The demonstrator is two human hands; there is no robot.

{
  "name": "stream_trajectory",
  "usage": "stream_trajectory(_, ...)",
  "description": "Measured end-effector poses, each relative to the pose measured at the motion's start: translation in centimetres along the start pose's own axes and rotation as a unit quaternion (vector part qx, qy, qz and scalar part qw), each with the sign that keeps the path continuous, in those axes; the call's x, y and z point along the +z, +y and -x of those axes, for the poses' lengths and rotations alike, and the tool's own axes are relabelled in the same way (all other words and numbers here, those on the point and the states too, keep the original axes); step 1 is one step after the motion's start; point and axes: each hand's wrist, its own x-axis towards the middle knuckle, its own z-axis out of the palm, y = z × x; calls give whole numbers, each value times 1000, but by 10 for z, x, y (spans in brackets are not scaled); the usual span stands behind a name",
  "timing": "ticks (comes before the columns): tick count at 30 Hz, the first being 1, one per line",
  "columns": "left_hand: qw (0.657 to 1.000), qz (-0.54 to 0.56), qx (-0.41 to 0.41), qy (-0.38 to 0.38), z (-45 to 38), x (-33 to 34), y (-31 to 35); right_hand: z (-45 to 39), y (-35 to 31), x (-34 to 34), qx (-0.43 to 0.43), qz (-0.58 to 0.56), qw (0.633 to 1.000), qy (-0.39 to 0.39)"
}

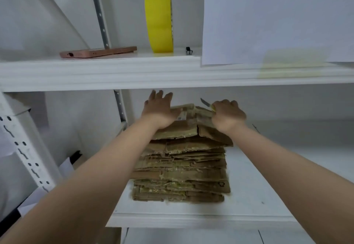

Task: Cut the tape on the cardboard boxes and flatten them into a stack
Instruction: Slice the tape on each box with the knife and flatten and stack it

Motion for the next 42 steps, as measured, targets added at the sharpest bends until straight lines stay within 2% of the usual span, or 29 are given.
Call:
stream_trajectory(4,996,-70,46,-41,-14,23,2,-19,-18,25,-37,-32,998,-29)
stream_trajectory(8,988,-72,14,-138,11,97,-23,12,-11,97,-35,-46,992,-112)
stream_trajectory(11,991,-65,6,-115,26,133,-34,25,-4,126,-40,-26,992,-116)
stream_trajectory(16,988,-45,4,-149,13,130,-36,11,-8,124,-26,-29,989,-139)
stream_trajectory(23,994,21,-14,-107,11,134,-42,2,-9,126,-19,-42,990,-130)
stream_trajectory(30,996,2,-31,-80,16,143,-40,-5,-5,135,-31,-37,990,-129)
stream_trajectory(42,999,-6,-10,-39,27,155,-43,8,0,150,-54,-48,997,-31)
